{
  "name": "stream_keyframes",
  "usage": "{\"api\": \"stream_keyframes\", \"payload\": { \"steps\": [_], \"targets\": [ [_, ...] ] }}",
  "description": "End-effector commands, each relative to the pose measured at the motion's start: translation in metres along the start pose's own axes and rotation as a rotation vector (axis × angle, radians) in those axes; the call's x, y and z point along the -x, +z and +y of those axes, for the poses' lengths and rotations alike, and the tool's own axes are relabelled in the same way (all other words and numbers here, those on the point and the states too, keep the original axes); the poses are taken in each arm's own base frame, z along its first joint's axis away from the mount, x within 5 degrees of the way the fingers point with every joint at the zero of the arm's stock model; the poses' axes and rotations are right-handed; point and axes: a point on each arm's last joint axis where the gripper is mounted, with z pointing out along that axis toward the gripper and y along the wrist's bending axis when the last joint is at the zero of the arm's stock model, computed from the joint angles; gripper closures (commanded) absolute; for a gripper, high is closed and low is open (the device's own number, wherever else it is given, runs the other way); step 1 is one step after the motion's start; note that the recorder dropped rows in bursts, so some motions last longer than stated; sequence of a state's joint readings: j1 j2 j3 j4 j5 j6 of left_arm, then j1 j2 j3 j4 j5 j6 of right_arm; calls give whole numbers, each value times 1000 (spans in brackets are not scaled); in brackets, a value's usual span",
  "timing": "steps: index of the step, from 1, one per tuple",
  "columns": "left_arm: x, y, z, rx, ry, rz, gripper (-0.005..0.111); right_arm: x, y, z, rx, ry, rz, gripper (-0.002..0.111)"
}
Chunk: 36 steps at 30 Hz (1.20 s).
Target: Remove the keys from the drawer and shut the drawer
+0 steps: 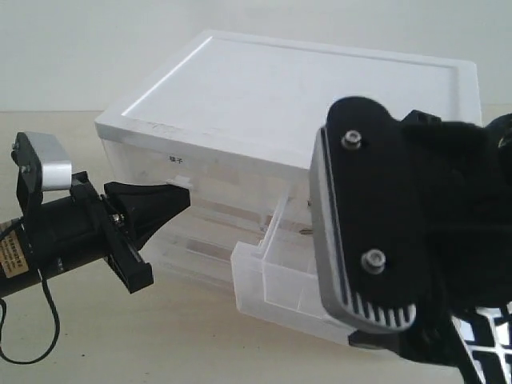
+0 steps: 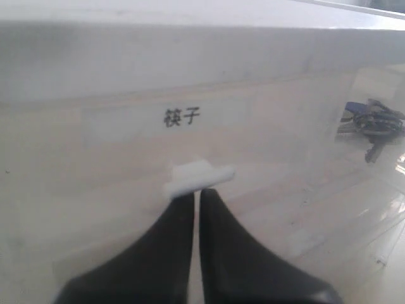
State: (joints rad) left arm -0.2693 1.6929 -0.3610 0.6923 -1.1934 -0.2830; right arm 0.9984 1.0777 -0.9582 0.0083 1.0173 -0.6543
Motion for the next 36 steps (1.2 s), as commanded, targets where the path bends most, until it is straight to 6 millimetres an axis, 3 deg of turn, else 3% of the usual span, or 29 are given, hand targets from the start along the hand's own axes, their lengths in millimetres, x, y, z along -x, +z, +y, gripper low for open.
{"api": "stream_keyframes", "payload": {
  "steps": [1, 4, 6, 9, 14, 23, 25, 32, 36],
  "targets": [
    [6, 2, 4, 30, -6, -46, 102, 0, -22, -2, -101, 36, -101, 57],
    [6, 2, 4, 30, -6, -46, 102, -7, -45, 0, -186, 83, -186, 65],
    [6, 2, 4, 30, -6, -46, 102, -15, -48, -9, -296, 288, -135, 76],
    [6, 2, 4, 28, -5, -46, 102, -21, -33, -27, -431, 433, 13, 76],
    [5, 2, 3, 13, 1, -41, 102, -5, 0, -26, -274, 364, 42, 76],
    [5, 2, 3, 13, 1, -41, 102, 1, 18, -27, -230, 367, 76, 76],
    [5, 2, 3, 13, 1, -42, 102, 0, 17, -28, -240, 346, 80, 76],
    [5, 2, 3, 13, 0, -40, 102, 3, -24, -8, -142, 219, 130, 76],
    [5, 2, 3, 13, 0, -40, 102, 11, -24, -3, -52, 224, 97, 76]
  ]
}}
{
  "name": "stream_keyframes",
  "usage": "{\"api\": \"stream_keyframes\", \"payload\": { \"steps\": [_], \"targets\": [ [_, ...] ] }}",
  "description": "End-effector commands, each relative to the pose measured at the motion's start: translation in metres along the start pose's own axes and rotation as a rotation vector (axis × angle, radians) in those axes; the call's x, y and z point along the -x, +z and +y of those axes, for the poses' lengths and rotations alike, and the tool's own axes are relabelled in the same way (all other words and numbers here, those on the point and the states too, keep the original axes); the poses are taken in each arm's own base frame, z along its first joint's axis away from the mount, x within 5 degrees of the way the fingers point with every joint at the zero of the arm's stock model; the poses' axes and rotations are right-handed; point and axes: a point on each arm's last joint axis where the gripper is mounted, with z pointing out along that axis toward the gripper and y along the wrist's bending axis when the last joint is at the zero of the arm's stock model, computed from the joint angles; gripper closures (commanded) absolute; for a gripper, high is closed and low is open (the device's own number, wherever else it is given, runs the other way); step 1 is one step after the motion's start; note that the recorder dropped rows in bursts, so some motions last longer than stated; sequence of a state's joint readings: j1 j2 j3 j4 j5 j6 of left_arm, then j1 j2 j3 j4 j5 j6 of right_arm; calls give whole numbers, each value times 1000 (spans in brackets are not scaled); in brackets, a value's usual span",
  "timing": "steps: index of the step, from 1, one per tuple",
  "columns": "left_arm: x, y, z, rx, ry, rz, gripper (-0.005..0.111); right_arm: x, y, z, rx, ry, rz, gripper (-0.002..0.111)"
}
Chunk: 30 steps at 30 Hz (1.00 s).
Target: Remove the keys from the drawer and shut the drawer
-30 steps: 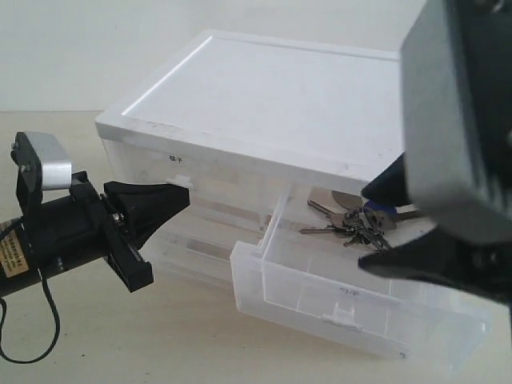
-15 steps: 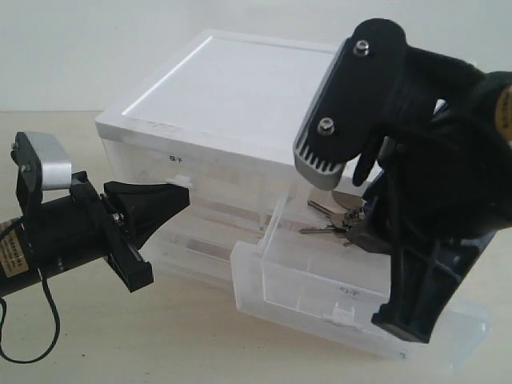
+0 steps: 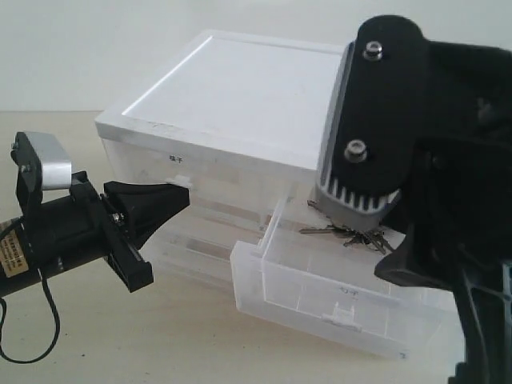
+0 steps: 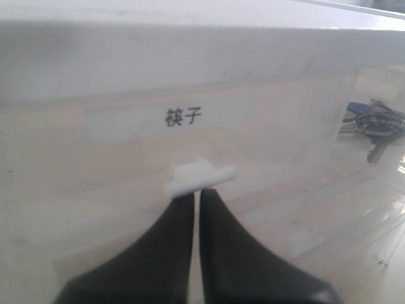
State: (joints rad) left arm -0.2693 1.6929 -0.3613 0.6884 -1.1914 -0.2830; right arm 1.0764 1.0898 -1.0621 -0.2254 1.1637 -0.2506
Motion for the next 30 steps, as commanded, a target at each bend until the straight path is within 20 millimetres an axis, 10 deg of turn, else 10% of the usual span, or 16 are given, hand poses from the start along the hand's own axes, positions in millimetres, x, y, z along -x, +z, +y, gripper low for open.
{"api": "stream_keyframes", "payload": {
  "steps": [1, 11, 17, 30],
  "targets": [
    [5, 2, 2, 9, 1, -41, 102, 6, -1, 8, 109, -12, -9, 76],
    [5, 2, 2, 3, 4, -39, 102, 2, 14, -17, -172, 8, 145, 77],
    [4, 2, 0, -15, 5, -34, 102, -8, 18, -31, -249, 31, 196, 108],
    [3, 2, -2, -43, 5, -25, 102, -7, 10, -39, -356, 20, 153, 108]
  ]
}}
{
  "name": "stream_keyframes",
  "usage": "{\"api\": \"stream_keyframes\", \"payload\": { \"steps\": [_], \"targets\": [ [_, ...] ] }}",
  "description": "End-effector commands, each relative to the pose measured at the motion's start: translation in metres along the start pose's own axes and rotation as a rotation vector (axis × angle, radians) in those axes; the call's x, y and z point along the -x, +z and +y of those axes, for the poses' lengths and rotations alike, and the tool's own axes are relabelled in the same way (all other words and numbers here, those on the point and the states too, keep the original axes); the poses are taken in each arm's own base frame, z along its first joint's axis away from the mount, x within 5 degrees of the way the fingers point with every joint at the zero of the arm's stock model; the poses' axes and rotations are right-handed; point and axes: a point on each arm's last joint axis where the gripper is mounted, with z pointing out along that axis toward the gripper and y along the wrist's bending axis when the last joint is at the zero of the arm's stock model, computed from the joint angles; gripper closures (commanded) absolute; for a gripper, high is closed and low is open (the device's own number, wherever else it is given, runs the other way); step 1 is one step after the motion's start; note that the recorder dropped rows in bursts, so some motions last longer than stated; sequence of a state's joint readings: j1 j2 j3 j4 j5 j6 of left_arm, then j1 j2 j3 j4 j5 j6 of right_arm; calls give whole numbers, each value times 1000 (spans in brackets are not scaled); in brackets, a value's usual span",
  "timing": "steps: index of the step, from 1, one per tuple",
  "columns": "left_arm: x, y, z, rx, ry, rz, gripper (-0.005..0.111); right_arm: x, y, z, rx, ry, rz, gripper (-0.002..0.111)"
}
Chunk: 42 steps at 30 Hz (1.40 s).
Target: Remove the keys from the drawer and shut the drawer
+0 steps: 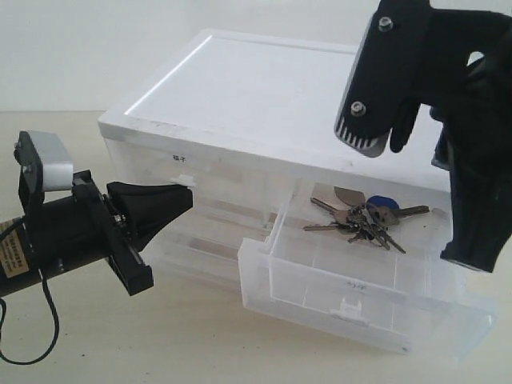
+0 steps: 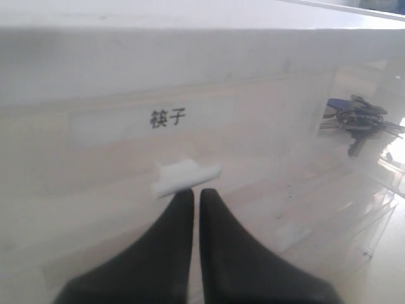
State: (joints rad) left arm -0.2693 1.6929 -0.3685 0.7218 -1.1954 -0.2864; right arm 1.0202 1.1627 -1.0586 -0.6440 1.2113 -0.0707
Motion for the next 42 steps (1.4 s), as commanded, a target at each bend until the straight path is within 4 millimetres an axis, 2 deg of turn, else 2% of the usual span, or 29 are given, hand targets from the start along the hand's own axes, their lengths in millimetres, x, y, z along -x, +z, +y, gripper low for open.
{"api": "stream_keyframes", "payload": {
  "steps": [1, 5, 14, 18, 24, 30, 33, 37, 38, 41, 42],
  "targets": [
    [2, 1, 0, -12, -8, -25, 102, -1, -9, 3, 44, -28, -74, 108],
    [3, 1, 0, -6, -11, -26, 102, 0, -16, 19, 233, -71, -145, 108],
    [3, 1, 0, -4, -11, -27, 102, -11, 17, 34, 162, -139, -47, 108],
    [3, 1, 0, -8, -10, -26, 102, -17, 20, 18, 2, -105, 13, 108],
    [2, 0, -1, -13, -15, -21, 102, -18, 26, 5, -38, -55, -11, 108],
    [-1, -3, -3, -7, -25, -13, 102, -11, 26, 0, -96, -80, -82, 108],
    [-2, -5, -5, -8, -29, -8, 102, -7, 32, -9, -212, -102, -59, 108],
    [17, -27, -19, 20, 11, -77, 102, -1, 34, -10, -203, -14, -124, 108],
    [26, -39, -21, 86, 22, -130, 102, -2, 28, -12, -206, 59, -173, 108],
    [43, -51, -18, 198, 28, -232, 102, -9, 6, -24, -261, 156, -276, 108],
    [52, -51, -10, 272, 14, -230, 102, -20, -7, -41, -367, 330, -286, 108]
  ]
}}
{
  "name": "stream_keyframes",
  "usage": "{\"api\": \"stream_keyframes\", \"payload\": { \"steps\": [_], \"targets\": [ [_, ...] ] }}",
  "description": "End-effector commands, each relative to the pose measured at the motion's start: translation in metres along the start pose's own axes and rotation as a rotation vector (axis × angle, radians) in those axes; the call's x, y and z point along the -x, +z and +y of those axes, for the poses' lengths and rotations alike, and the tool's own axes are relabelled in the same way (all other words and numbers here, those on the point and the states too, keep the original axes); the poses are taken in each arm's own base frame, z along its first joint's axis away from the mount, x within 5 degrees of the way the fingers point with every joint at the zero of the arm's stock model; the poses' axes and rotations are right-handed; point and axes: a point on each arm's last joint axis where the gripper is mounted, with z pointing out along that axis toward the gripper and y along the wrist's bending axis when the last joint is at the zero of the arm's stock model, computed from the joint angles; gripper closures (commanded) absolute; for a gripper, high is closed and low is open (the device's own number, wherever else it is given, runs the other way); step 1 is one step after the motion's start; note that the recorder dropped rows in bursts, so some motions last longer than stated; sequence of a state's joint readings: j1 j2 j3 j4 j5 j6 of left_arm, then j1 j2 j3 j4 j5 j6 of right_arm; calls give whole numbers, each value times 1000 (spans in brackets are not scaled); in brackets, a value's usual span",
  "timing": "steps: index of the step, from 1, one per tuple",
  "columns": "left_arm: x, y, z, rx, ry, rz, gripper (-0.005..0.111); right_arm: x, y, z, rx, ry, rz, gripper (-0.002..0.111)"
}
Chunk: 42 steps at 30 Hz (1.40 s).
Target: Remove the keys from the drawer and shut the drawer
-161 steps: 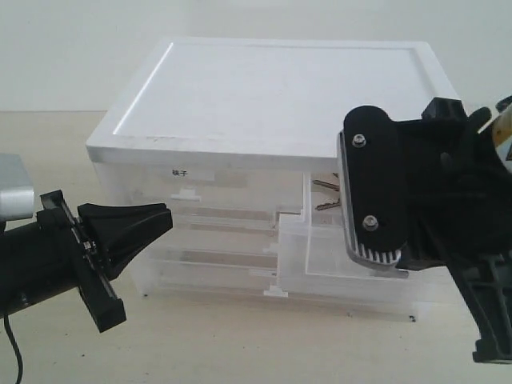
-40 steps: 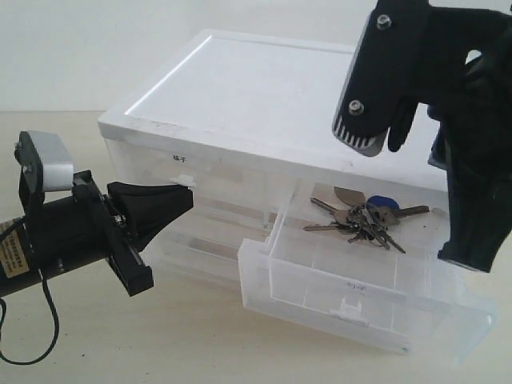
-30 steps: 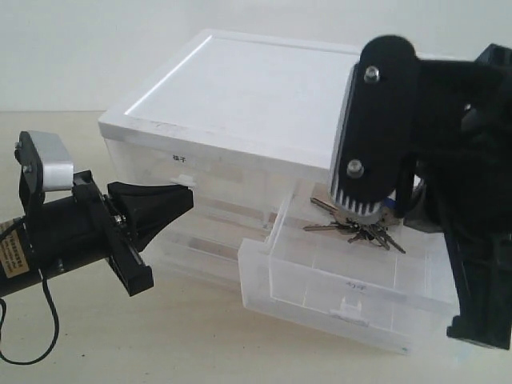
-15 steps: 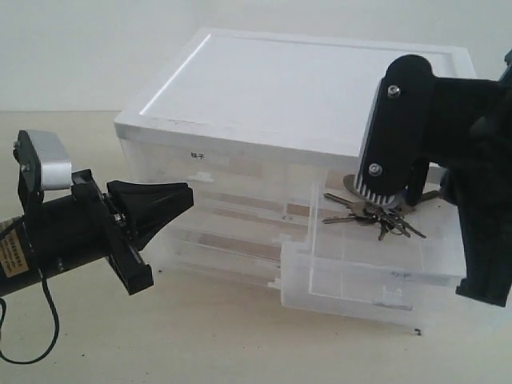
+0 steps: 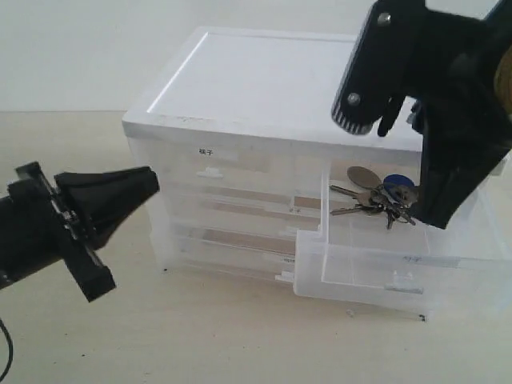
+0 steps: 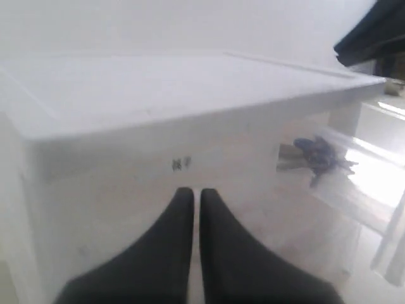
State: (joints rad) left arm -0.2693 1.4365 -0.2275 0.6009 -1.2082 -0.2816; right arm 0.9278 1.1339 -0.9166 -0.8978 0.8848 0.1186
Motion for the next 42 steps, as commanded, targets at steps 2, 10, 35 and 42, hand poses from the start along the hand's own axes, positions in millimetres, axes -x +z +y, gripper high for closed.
{"api": "stream_keyframes", "payload": {
  "steps": [2, 10, 35, 42],
  "targets": [
    [44, 13, 32, 265, -27, -22, 102, -34, -36, -68, -362, 479, 15, 108],
    [109, 64, 86, 496, -110, 247, 102, -81, 49, -78, -25, 964, 223, 108],
    [57, 76, 89, 315, -150, 371, 102, -20, 151, -78, 295, 937, 92, 108],
    [62, 64, 107, 376, -157, 347, 102, -21, 142, -80, 294, 899, 101, 108]
  ]
}}
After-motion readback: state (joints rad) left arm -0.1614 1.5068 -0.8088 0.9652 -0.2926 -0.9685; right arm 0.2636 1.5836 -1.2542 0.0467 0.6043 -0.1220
